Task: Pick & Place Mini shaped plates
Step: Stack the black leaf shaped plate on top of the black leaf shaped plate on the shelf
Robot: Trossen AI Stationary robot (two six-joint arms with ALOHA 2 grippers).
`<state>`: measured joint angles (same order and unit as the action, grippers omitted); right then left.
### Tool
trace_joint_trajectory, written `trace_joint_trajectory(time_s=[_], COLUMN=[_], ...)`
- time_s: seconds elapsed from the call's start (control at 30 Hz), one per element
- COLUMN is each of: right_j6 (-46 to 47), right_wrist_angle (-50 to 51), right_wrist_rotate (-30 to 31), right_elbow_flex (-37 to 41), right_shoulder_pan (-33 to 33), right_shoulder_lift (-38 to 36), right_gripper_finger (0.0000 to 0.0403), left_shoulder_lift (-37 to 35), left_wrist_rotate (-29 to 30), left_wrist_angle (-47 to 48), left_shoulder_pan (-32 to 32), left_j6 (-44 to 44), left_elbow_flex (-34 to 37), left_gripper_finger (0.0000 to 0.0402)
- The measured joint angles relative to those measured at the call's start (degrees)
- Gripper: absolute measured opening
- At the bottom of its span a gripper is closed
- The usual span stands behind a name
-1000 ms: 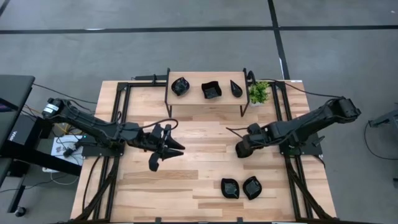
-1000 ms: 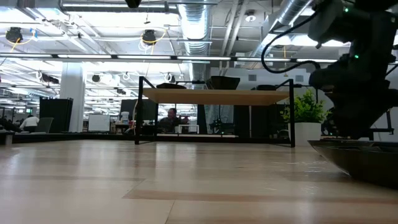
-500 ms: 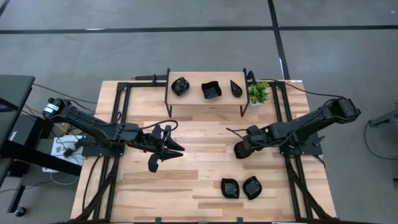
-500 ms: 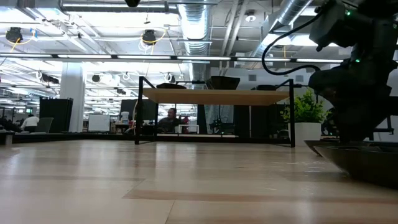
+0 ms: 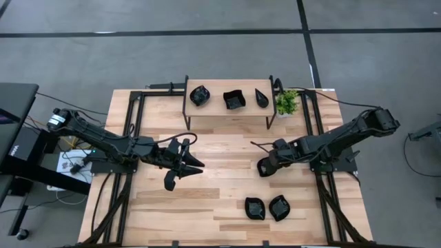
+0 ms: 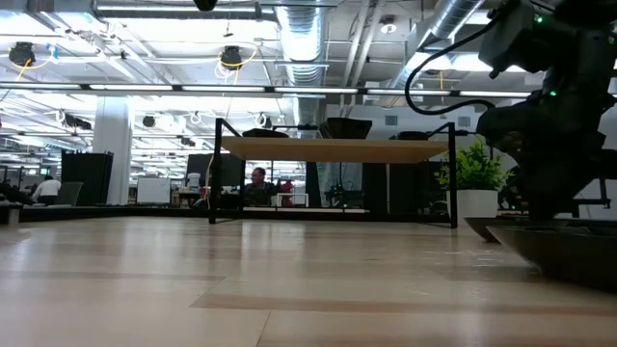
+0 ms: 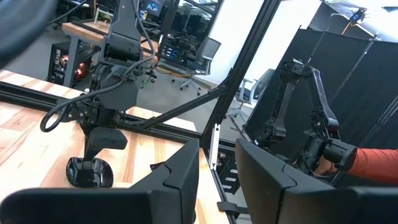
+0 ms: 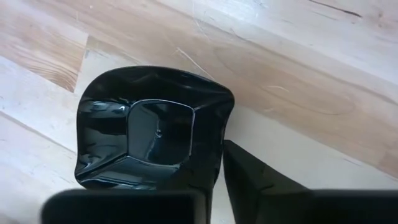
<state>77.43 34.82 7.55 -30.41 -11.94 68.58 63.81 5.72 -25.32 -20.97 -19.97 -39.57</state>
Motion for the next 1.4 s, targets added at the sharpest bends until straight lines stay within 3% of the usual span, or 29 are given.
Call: trace_joint_trajectory(time_s=[0.13, 0.5, 1.1, 1.4], right_j6=[0.0, -0.09, -3.9, -7.67], right_wrist_angle=[-0.74, -3.83, -17.94, -18.81], right_wrist_rotate=[0.0, -0.22, -1.9, -1.7], right_elbow_flex=[0.0, -0.02, -0.04, -4.17], right_shoulder_pan=[0.0, 0.0, 0.09, 0.45], right_shoulder_lift=[0.0, 0.0, -0.02, -0.02], right_gripper_finger=[0.0003, 0.0002, 0.0001, 0.0001], left_shoulder_lift=[0.0, 0.0, 1.06, 6.54], left_wrist_rotate=[0.0, 0.0, 0.05, 0.24], left_wrist_angle=[0.0, 0.0, 0.98, 1.13], left_shoulder_pan=[0.0, 0.0, -0.43, 2.61], left_j6=[0.01, 0.02, -0.44, -9.94], left_elbow_flex=[0.0, 0.0, 0.02, 0.04], left_gripper_finger=[0.0106, 0.0106, 0.0106, 0.0106])
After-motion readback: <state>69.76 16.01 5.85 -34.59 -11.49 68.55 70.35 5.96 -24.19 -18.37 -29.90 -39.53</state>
